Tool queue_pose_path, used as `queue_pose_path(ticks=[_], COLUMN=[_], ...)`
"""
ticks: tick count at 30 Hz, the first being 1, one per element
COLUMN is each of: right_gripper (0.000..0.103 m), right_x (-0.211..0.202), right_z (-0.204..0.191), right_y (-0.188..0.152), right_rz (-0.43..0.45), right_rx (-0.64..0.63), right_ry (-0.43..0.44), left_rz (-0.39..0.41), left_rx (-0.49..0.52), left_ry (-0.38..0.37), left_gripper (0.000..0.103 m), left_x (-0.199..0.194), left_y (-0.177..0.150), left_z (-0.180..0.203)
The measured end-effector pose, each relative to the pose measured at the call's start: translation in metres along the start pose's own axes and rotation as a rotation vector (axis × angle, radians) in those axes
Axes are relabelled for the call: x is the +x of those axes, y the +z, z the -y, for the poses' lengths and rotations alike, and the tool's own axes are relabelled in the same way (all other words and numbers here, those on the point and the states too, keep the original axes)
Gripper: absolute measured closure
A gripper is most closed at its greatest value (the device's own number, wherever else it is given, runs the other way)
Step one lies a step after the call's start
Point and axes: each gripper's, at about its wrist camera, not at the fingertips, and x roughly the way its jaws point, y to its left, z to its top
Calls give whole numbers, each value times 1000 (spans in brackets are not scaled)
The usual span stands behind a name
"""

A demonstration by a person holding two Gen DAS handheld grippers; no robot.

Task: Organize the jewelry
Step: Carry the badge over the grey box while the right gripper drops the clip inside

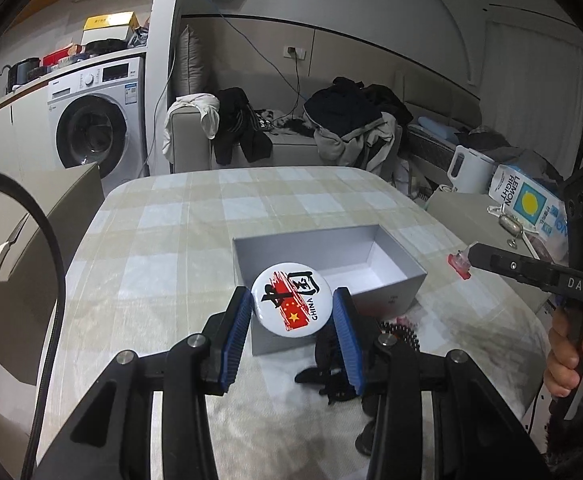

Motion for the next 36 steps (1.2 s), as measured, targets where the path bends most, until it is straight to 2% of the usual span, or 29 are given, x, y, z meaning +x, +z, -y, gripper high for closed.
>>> queue_pose_path(ticks=[14,30,36], right_gripper=[85,85,85], right_x=[24,56,65], right_z=[9,14,14], right_y=[16,26,25], right_rz=[-25,-88,-105], right_rx=[32,29,28], right_ry=[13,3,-8], left_rz=[20,-29,-38], left_rx=[-11,-83,-73], left_ry=[19,3,12], left_gripper=[67,67,67], left_x=[18,46,51], left_y=[19,13,13], left_z=[-1,-10,-8])
